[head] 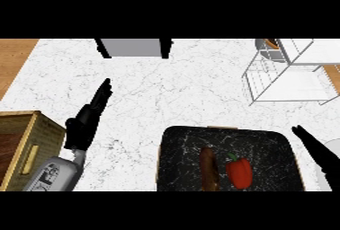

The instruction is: Pick the bell pepper from the tray and place it in the tiered shelf

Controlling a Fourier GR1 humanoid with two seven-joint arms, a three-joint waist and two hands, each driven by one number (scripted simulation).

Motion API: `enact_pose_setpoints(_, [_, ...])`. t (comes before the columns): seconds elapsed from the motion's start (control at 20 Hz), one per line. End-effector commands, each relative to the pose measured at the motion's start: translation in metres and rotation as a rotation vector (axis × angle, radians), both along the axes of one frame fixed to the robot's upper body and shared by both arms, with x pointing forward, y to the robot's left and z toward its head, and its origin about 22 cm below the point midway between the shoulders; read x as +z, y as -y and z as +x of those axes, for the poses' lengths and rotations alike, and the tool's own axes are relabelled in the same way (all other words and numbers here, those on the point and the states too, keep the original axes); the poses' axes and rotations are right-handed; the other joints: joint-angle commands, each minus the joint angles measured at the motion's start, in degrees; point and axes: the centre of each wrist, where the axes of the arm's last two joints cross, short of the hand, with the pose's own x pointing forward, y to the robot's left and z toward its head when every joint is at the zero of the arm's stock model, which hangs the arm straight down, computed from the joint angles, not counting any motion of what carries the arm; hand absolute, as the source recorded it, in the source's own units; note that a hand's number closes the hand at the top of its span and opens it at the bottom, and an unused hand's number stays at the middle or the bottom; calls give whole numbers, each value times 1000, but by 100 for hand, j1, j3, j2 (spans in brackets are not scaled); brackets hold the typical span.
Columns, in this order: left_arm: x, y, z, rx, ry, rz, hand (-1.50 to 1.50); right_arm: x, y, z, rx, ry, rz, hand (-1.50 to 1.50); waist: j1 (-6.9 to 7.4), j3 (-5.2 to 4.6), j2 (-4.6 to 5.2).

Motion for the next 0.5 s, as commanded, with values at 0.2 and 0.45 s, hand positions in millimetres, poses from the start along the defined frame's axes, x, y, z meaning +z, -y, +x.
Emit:
enact_pose_setpoints(0.2, [-8,-6,-3,-17,-21,0,0,10,-57,4,-3,-20,-38,-150,-7,12,1])
enact_pose_setpoints(0.45, [-4,0,9,5,17,18,0,1,-47,27,-8,-21,-51,-150,-35,16,5])
